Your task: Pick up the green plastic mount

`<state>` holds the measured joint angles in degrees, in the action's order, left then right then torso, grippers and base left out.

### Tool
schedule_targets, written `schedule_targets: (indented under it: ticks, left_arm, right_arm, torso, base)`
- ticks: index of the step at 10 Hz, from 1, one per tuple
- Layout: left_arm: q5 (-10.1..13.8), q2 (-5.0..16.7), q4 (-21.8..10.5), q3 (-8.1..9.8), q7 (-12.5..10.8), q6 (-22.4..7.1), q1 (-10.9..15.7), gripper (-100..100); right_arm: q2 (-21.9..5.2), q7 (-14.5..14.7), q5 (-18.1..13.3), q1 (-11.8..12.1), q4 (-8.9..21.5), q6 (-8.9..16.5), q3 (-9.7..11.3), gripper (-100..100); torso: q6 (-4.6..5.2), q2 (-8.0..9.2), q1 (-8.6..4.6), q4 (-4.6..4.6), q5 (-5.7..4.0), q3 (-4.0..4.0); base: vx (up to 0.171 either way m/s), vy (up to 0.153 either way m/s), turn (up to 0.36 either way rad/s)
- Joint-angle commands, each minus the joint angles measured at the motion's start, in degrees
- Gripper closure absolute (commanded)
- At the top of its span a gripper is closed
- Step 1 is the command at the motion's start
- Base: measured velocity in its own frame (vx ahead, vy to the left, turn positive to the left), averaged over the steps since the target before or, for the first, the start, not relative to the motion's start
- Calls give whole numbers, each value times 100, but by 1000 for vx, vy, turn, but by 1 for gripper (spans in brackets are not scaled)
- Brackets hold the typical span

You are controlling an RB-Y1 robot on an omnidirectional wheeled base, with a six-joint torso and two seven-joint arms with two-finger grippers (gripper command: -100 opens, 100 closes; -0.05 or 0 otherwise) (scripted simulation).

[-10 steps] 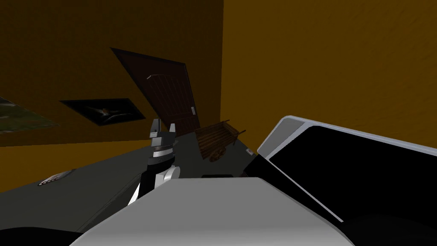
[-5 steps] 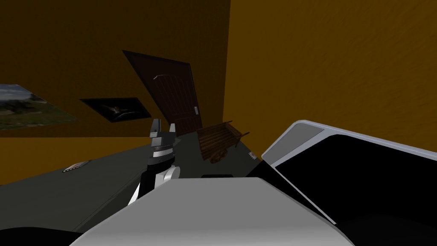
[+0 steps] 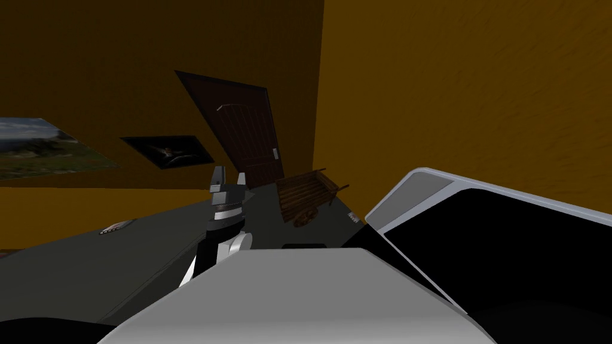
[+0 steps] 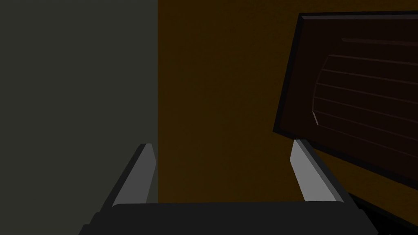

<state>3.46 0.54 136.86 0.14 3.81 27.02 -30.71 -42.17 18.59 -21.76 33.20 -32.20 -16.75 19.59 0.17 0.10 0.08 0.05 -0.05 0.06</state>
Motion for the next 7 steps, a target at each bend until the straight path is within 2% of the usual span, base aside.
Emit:
schedule_targets:
  ticks: [1,4,5,6,7]
  left_arm:
    - [0,0,0,0,0,0,0,0]
    - [0,0,0,0,0,0,0,0]
    - [0,0,0,0,0,0,0,0]
    - [0,0,0,0,0,0,0,0]
    - [0,0,0,0,0,0,-1,0]
  right_arm:
    - [0,0,0,0,0,0,0,100]
    - [-12,0,1,-4,-2,-1,-7,100]
    - [-10,3,0,-4,-5,-7,-4,0]
    - [-100,-63,16,125,-180,16,20,100]
    - [-217,-90,31,229,-252,-61,11,100]
  torso:
    - [0,0,0,0,0,0]
    - [7,4,-13,0,-20,2]
    - [8,5,-20,1,-22,3]
    - [8,6,-22,1,-22,4]
    - [14,3,-14,-1,-21,2]
  base:
    - [-1,-8,10]
    - [0,0,0]
    - [0,0,0]
    - [17,25,-66]
    - [38,58,-83]
